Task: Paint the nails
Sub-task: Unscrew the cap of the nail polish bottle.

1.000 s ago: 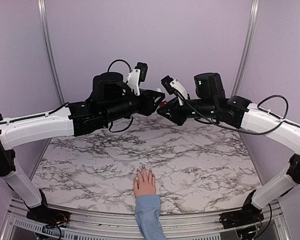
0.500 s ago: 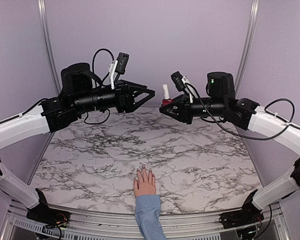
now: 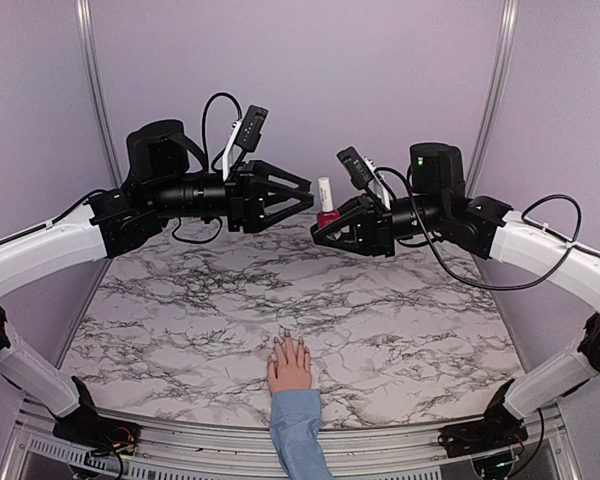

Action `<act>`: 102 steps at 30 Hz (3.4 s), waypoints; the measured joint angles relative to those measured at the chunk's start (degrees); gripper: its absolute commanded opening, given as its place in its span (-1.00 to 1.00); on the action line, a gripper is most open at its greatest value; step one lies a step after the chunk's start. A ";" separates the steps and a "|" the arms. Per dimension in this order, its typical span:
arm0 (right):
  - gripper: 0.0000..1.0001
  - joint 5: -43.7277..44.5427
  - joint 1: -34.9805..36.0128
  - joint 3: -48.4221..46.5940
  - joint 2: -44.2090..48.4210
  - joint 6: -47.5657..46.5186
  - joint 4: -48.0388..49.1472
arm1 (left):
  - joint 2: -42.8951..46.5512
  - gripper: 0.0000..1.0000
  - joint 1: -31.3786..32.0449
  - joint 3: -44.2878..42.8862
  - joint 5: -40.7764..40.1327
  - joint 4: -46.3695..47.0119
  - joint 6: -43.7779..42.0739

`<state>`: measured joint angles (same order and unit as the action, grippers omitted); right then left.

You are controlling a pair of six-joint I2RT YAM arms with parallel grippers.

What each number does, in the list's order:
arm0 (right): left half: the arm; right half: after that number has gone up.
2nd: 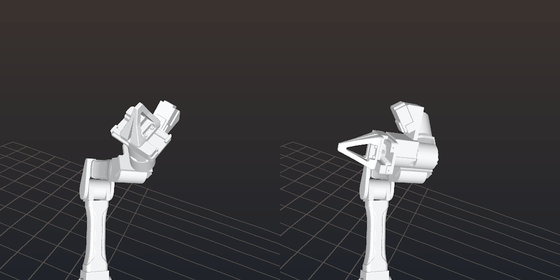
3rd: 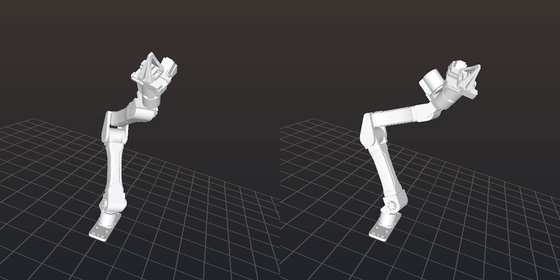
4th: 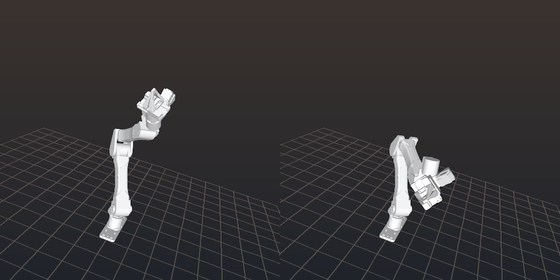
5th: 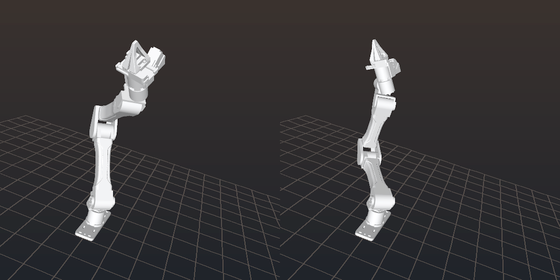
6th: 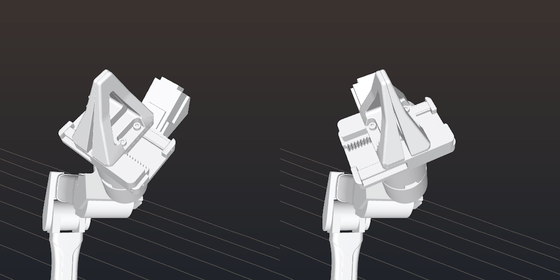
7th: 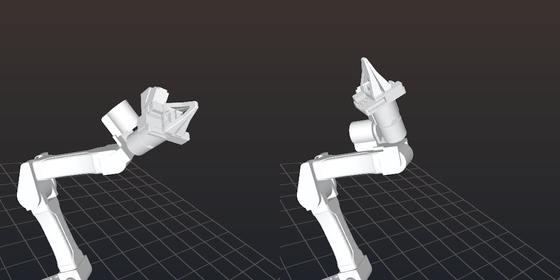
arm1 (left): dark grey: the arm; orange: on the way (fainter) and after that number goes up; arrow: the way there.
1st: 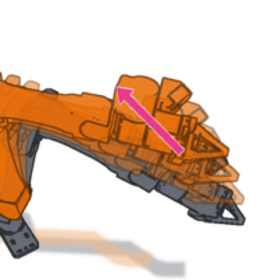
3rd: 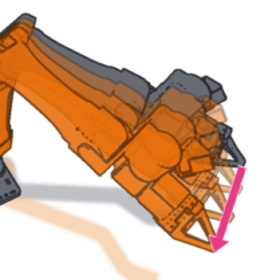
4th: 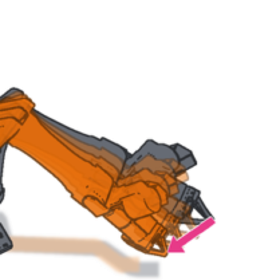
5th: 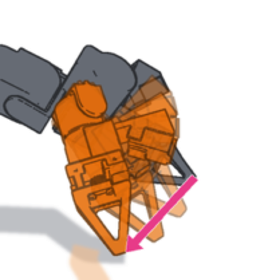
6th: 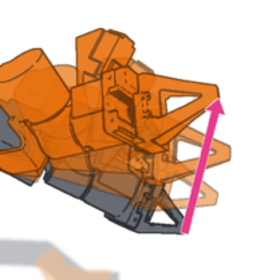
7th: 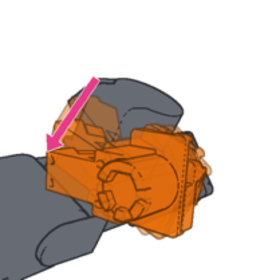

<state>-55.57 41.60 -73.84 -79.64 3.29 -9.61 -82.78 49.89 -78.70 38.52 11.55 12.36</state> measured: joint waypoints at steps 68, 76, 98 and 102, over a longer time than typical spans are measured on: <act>-1.00 -6.67 2.71 -4.33 -3.85 -1.55 -5.01 | -4.72 -1.00 0.94 -2.27 5.68 2.12 4.13; -1.00 -2.27 0.94 -5.27 -4.13 -1.44 -5.49 | -4.72 -1.00 0.90 -2.01 -0.52 2.27 4.15; -1.00 24.81 0.61 -10.97 -9.90 -6.36 -11.74 | -7.52 -1.00 2.58 -1.22 -31.17 -0.11 5.90; -1.00 28.41 0.61 -10.95 -10.60 -6.56 -11.89 | -9.01 -1.00 3.41 -2.29 -36.30 -1.11 6.75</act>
<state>-27.16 42.22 -84.79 -90.24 -3.27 -21.50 -91.79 53.30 -80.99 2.22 10.44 19.11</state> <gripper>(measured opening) 0.195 0.133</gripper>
